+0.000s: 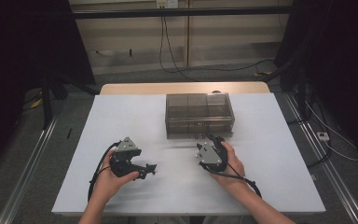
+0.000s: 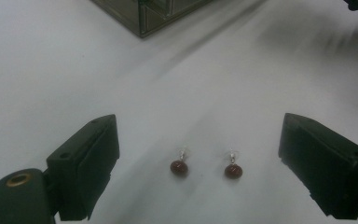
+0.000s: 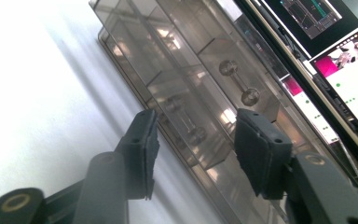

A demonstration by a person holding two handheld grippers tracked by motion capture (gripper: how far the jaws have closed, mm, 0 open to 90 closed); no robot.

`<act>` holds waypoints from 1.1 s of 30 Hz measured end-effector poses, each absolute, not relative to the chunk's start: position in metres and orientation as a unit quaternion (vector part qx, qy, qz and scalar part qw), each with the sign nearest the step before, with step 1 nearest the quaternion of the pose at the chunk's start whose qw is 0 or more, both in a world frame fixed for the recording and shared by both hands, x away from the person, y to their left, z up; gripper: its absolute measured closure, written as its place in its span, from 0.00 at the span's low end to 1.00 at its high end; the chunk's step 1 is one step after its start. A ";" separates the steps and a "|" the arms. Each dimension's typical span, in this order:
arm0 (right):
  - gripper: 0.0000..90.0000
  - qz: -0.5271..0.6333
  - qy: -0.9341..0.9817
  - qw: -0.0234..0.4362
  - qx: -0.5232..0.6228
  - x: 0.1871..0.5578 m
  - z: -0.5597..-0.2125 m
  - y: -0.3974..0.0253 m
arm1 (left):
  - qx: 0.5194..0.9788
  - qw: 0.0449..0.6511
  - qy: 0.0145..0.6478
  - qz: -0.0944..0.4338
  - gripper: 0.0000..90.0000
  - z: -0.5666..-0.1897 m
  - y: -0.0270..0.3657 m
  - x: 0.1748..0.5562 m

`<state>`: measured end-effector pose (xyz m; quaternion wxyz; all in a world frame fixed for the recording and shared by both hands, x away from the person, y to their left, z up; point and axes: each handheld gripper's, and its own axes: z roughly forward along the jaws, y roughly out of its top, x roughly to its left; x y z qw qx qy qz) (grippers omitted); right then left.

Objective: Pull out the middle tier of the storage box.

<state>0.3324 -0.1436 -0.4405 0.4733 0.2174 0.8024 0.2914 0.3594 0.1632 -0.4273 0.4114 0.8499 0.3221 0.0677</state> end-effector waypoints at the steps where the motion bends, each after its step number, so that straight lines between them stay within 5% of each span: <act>1: 0.54 0.304 0.801 0.464 0.226 0.332 -0.440 -0.145 | 0.850 0.412 0.321 0.069 0.14 -0.427 0.163 0.359; 18: 0.39 0.429 0.754 0.354 0.348 0.339 -0.430 -0.163 | 0.851 0.412 0.317 0.069 0.14 -0.426 0.163 0.359; 33: 0.19 0.491 0.754 0.263 0.348 0.351 -0.413 -0.185 | 0.850 0.417 0.316 0.069 0.14 -0.424 0.163 0.359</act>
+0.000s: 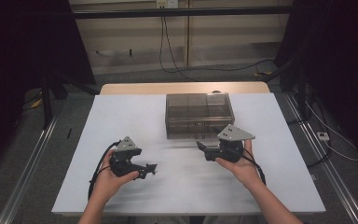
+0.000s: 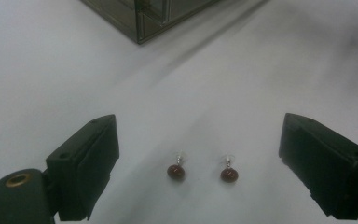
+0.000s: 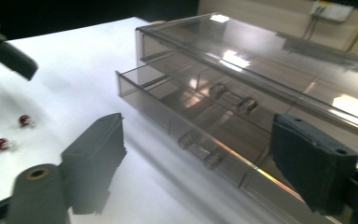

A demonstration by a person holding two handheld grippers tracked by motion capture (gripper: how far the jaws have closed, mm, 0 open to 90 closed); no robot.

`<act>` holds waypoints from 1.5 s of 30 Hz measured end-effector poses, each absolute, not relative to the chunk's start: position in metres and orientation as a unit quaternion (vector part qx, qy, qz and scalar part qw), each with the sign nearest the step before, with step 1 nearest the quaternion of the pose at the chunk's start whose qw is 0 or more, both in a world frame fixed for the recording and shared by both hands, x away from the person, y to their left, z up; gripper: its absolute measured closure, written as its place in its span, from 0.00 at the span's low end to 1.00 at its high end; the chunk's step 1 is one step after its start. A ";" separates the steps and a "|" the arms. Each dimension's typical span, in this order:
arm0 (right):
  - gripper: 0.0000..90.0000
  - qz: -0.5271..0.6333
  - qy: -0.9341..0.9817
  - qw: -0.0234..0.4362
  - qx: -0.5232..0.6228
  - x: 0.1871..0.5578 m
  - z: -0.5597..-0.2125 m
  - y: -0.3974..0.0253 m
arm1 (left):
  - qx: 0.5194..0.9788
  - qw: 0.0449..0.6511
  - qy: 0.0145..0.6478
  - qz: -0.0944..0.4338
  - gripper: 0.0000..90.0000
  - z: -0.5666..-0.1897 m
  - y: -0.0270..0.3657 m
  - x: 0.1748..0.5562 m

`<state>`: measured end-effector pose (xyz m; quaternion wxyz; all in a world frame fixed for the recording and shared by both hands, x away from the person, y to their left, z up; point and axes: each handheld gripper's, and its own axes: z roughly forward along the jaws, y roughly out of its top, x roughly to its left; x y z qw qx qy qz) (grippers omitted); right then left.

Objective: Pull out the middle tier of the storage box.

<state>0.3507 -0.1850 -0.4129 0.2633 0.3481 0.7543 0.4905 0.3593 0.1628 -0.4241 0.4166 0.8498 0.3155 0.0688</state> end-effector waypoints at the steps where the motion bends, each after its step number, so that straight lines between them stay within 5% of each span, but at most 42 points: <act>1: 0.19 0.490 0.757 0.256 0.348 0.352 -0.412 -0.185 | 0.850 0.417 0.316 0.069 0.14 -0.424 0.163 0.359; 15: 0.14 0.490 0.783 0.210 0.320 0.366 -0.409 -0.184 | 0.851 0.416 0.314 0.067 0.14 -0.423 0.162 0.360; 31: 0.30 0.473 0.803 0.191 0.309 0.381 -0.420 -0.182 | 0.848 0.422 0.313 0.068 0.14 -0.421 0.162 0.360; 45: 0.35 0.446 0.817 0.202 0.305 0.399 -0.437 -0.181 | 0.843 0.426 0.321 0.072 0.14 -0.418 0.163 0.358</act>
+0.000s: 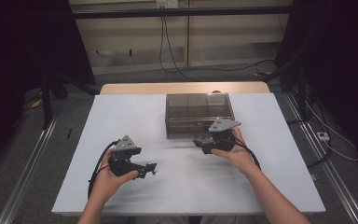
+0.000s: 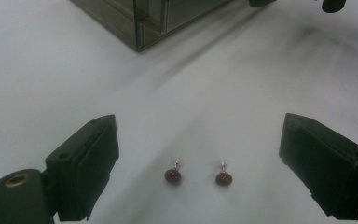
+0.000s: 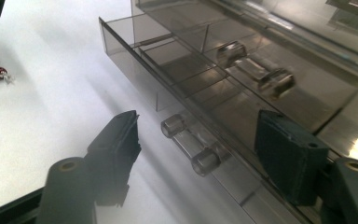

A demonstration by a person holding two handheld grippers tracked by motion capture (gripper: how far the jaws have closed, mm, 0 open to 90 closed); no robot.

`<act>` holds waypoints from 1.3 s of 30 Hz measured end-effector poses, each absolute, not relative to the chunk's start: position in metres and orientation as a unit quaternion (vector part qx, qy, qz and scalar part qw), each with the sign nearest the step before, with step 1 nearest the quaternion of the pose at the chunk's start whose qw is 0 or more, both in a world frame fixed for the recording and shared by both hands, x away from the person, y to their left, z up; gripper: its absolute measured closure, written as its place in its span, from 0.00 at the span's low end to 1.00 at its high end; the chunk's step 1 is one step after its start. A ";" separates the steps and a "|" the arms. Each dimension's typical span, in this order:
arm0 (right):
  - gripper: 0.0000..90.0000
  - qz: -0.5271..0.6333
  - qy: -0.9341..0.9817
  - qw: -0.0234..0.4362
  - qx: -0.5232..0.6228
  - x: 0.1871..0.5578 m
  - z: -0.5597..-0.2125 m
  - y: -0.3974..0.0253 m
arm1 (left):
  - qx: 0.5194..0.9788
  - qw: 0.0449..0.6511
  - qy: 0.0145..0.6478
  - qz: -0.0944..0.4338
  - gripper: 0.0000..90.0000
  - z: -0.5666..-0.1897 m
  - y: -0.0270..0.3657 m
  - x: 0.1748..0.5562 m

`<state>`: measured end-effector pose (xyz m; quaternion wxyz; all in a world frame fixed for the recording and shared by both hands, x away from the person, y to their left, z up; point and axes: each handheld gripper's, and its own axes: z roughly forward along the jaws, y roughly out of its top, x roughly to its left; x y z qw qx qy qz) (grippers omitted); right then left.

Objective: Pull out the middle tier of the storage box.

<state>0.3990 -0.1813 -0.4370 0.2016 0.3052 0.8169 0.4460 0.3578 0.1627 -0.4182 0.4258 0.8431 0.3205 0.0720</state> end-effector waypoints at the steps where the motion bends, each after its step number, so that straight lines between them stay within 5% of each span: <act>1: 0.37 0.445 0.819 0.200 0.303 0.400 -0.438 -0.180 | 0.843 0.426 0.321 0.071 0.14 -0.418 0.163 0.358; 8: 0.50 0.427 0.830 0.226 0.278 0.403 -0.443 -0.178 | 0.845 0.423 0.320 0.070 0.14 -0.418 0.163 0.359; 20: 0.57 0.398 0.851 0.243 0.240 0.407 -0.443 -0.174 | 0.845 0.423 0.319 0.070 0.13 -0.418 0.163 0.360; 39: 0.66 0.412 0.862 0.202 0.216 0.400 -0.434 -0.179 | 0.847 0.424 0.313 0.070 0.13 -0.420 0.162 0.362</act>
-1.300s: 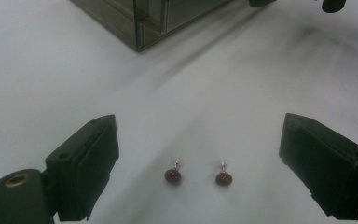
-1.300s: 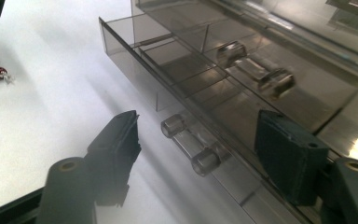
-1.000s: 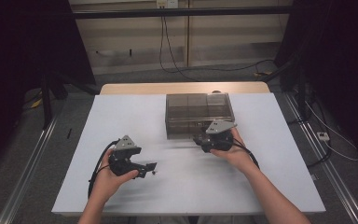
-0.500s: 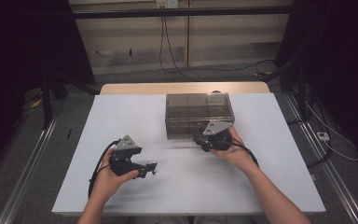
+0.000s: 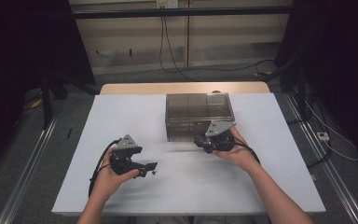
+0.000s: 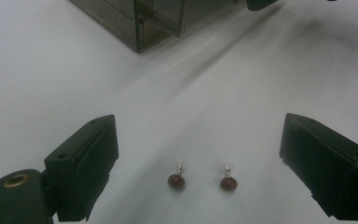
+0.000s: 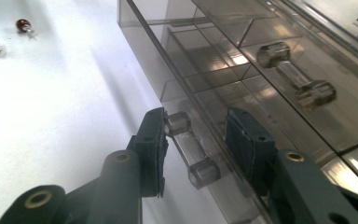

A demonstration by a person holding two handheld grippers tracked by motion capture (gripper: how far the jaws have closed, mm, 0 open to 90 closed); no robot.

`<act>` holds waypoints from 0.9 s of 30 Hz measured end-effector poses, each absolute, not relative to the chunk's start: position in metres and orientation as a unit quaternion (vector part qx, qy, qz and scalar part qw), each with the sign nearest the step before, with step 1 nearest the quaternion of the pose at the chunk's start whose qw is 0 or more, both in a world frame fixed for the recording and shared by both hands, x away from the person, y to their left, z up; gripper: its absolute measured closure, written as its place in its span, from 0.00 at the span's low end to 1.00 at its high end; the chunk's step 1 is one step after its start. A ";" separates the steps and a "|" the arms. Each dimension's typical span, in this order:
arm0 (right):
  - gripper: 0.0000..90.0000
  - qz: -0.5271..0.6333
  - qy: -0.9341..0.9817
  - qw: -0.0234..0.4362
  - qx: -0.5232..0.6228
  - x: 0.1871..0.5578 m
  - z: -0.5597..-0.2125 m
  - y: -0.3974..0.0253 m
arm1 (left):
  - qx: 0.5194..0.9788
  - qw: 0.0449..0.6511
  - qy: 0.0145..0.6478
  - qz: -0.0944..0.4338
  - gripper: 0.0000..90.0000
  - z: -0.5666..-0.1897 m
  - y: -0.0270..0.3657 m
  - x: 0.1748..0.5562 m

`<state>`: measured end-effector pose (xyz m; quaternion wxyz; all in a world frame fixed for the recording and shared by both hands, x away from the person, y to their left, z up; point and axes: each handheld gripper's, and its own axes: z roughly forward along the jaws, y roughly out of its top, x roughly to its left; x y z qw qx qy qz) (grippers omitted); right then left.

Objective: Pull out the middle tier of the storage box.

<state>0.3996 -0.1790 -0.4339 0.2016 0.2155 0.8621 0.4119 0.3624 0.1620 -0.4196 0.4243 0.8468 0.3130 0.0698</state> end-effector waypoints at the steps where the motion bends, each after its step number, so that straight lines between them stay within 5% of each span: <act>1: 0.66 0.412 0.863 0.200 0.214 0.399 -0.434 -0.179 | 0.846 0.425 0.314 0.071 0.13 -0.419 0.162 0.362; 27: 0.71 0.419 0.874 0.167 0.178 0.388 -0.430 -0.180 | 0.850 0.420 0.311 0.066 0.13 -0.419 0.161 0.364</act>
